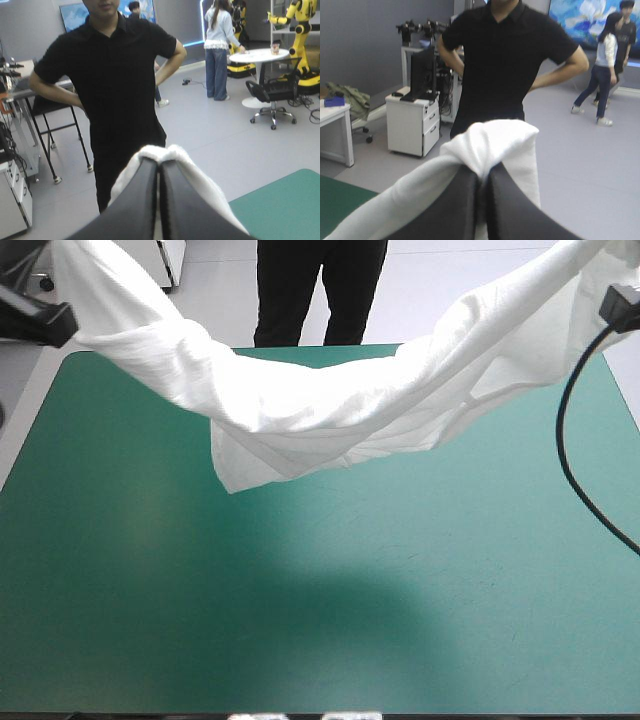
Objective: Fold the cloth
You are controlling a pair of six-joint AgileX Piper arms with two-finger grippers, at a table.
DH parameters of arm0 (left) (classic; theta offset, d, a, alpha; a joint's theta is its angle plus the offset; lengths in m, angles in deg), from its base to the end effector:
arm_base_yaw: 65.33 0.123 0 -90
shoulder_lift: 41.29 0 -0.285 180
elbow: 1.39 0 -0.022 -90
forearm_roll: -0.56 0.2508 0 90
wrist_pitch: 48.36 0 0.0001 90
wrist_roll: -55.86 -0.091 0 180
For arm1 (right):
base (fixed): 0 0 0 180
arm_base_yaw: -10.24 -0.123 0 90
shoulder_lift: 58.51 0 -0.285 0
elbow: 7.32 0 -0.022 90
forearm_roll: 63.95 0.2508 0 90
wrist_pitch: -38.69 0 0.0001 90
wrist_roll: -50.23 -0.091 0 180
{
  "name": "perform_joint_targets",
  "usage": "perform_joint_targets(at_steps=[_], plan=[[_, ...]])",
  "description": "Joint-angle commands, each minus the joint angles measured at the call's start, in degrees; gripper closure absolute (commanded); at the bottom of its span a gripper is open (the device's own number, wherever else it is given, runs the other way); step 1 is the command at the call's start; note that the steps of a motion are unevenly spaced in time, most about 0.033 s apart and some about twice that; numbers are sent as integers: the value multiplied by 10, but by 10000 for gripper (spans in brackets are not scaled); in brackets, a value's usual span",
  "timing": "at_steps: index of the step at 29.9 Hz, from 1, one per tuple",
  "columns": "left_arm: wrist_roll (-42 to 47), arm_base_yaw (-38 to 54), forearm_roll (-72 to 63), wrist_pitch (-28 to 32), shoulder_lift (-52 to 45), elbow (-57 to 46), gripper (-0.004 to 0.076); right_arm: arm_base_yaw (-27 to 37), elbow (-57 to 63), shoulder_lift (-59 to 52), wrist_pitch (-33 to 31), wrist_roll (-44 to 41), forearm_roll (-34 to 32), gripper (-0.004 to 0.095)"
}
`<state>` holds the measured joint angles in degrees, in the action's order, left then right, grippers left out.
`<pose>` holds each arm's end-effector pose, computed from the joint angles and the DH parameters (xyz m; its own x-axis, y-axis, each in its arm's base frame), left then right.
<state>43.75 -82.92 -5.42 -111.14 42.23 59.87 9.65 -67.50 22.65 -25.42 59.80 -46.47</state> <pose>0.1240 -0.0482 0.6546 0.1467 0.1235 -0.9814 0.3699 0.9133 0.1702 0.1123 0.0258 0.6557 0.1128 -0.0281 -0.9932 -0.2754 0.9596 -0.0584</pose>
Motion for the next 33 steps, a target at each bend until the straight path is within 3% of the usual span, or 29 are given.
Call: perform_joint_targets(at_steps=[1, 7, 15, 19, 23, 33], plan=[[-2, 0, -1, 45, -35, 4, 733, -1, -23, -9, 38, 6, -18, 925], [1, -41, 81, 14, -110, -100, 733, -1, 22, -29, -16, -29, -45, 925], [82, -123, 289, -94, -204, -365, 733, -1, 312, -147, -31, -47, -69, 925], [140, -123, 293, -17, -202, -493, 732, -1, 472, -157, 7, -56, -67, 925], [212, -115, 293, 102, -157, -603, 732, -1, 594, -120, 108, -74, -66, 925], [194, -11, 182, 255, 56, -611, 732, -1, 628, 48, 243, -74, -39, 925]])
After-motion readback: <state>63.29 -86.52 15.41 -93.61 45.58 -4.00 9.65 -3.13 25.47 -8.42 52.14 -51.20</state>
